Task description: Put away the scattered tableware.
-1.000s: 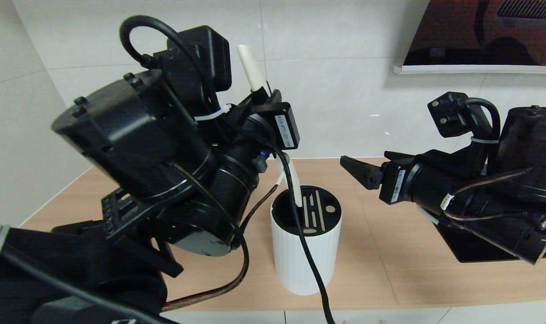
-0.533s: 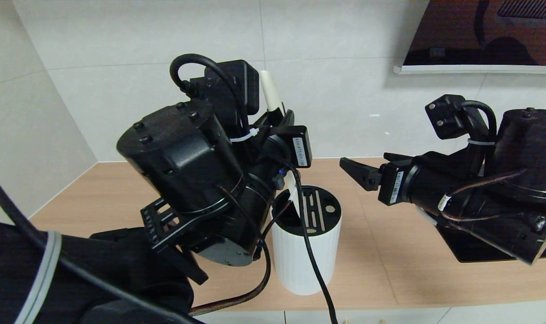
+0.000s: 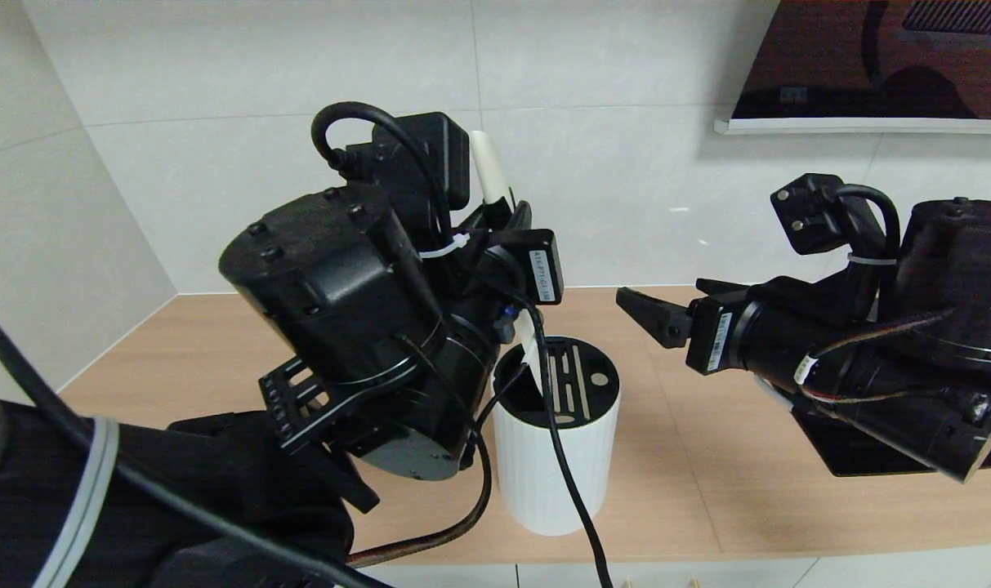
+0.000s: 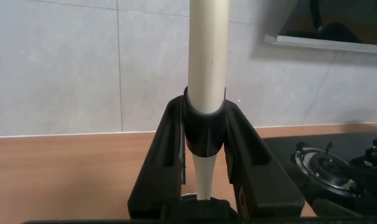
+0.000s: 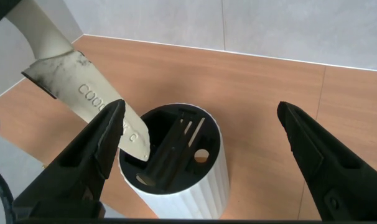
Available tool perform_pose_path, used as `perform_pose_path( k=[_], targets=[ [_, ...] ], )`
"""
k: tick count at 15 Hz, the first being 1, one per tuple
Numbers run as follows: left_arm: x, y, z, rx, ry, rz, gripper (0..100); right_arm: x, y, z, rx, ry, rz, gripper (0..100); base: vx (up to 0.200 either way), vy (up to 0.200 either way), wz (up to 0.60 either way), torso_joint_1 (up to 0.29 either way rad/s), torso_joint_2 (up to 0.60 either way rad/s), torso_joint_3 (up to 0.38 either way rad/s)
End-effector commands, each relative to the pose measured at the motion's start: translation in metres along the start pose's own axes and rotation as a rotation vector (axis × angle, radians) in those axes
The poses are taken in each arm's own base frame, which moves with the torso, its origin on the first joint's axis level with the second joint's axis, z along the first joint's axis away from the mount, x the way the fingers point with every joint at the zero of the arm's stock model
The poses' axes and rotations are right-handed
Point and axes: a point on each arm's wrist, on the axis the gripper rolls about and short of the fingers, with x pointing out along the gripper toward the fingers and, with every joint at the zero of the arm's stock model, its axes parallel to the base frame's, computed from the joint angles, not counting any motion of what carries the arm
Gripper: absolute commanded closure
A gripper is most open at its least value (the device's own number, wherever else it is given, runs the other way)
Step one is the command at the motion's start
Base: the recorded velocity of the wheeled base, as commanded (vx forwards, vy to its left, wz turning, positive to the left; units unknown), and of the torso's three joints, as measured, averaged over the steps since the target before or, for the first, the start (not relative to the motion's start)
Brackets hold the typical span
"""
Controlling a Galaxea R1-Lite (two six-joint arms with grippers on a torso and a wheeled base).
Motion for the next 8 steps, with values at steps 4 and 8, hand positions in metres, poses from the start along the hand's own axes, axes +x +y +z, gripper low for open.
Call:
perform_pose_path(
  k=[4, 8],
  targets=[
    [0.0024, 0.0007, -0.0066, 0.014, 0.013, 0.006, 100, 0.0007, 0.0001, -0.0010, -0.001, 0.004, -0.001, 0, 0.000, 0.000, 0.00, 0.000, 0.00, 0.000],
    [0.0036, 0.0005, -0.0101, 0.019, 0.019, 0.008, 100, 0.0009, 0.0004, -0.0019, -0.002, 0.007, 0.000, 0, 0.000, 0.000, 0.00, 0.000, 0.00, 0.000]
  ],
)
